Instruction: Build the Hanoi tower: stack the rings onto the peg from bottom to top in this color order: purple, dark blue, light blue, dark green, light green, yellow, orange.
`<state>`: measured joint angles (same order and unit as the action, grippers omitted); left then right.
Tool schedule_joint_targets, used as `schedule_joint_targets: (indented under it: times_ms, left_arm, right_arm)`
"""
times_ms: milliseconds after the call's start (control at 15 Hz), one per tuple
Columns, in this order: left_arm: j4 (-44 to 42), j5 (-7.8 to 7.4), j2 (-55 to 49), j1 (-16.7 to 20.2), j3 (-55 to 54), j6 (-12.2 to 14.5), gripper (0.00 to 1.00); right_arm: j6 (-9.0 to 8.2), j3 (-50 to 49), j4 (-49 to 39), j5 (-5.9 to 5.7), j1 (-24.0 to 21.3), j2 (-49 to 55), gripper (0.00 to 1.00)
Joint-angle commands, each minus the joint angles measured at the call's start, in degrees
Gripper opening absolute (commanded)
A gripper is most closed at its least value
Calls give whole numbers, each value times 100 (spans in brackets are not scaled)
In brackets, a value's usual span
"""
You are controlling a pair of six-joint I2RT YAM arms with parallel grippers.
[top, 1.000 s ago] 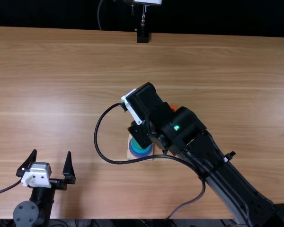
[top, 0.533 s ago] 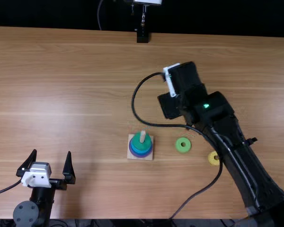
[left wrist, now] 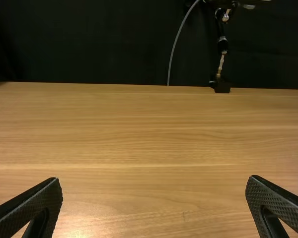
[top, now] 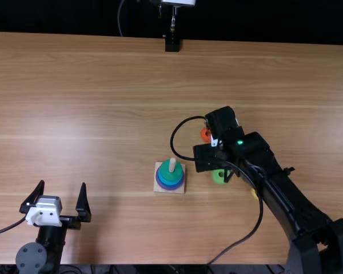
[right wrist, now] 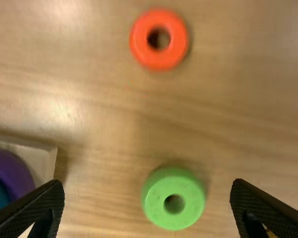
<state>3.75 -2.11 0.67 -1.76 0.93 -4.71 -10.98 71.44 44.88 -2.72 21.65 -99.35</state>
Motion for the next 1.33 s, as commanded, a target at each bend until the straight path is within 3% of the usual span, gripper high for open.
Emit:
schedule_joint_targets:
  times_ms: [0,333,600,1267]
  left_arm:
    - [100,-42,-67,35,-93,28,100]
    - [100,-42,-67,35,-93,28,100]
    - [100,-42,-67,35,-93,28,100]
    - [100,-42,-67,35,-93,18,100]
  right_arm:
    - [-294,-280,-21,283,-161,83,100]
    - [-199,-640,-495,314,-759,83,100]
    - [-188,-693,-538,388,-741,74,100]
    - [-199,-763,-538,356,-662,39,100]
